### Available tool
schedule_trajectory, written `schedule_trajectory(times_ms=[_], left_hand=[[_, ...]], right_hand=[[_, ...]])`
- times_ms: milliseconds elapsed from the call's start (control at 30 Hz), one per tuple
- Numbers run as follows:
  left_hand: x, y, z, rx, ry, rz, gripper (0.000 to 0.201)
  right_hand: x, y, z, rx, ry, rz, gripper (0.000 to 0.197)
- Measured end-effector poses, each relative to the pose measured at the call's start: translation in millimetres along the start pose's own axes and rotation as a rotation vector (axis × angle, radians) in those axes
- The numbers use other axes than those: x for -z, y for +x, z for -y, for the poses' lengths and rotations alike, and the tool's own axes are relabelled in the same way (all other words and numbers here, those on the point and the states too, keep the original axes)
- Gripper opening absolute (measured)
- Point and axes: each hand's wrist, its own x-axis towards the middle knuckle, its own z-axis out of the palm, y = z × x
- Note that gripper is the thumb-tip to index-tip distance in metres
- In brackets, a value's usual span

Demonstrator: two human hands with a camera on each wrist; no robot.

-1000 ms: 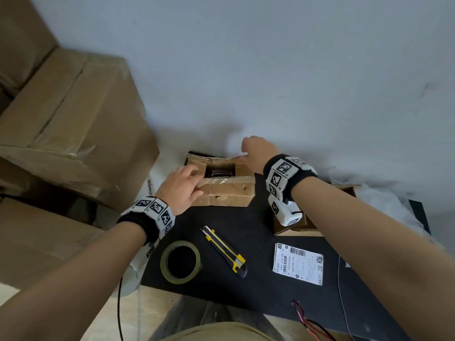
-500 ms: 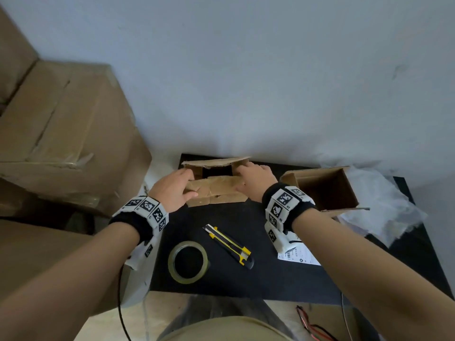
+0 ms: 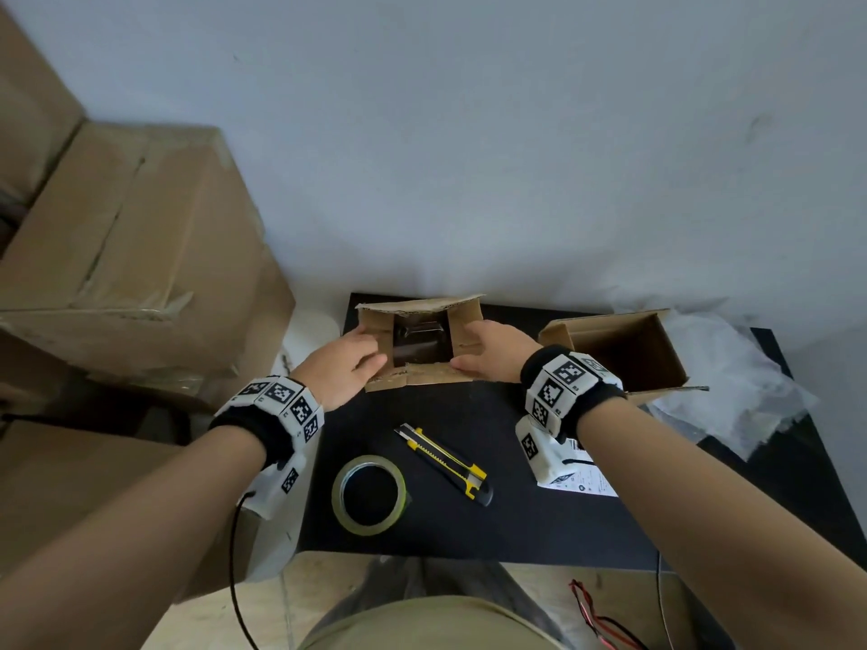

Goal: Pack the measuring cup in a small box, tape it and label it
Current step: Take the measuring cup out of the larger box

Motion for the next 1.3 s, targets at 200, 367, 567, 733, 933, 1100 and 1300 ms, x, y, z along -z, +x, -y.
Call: schedule_trajectory(times_ms=[200,367,567,733,933,1100,1300], left_hand=[[-7,5,7,-0.033,0.329,0.086,0.047],[-8,20,-1,-0.058,0.614,0.151,0.062],[1,27,-4,-0.071,0.691,0.207,0.055],[-3,20,-6,-0.112,0.581,0.121,0.049],[1,16,-6,-0.102,0.406,0.029,0.047],[1,16,-2,-0.066,0.302,-0.037,0.051],[-1,11,0,0.013,0.205,-0.097,0.058]], right_hand=[[-13,-1,-2,0.045,-0.102,-0.047,0.063],[-29,-1,4,0.103,-0.281,-0.073,0.063],[-31,1,7,0.084,-0.332,-0.083,0.047],[-29,0,6,0.069,-0.283,-0.098,0.046],[-14,6,14,0.122,-0.193,-0.247,0.032],[-13,29,34,0.283,-0.112,-0.188,0.037],[-15,52,41,0.252,-0.261,-0.164,0.042]])
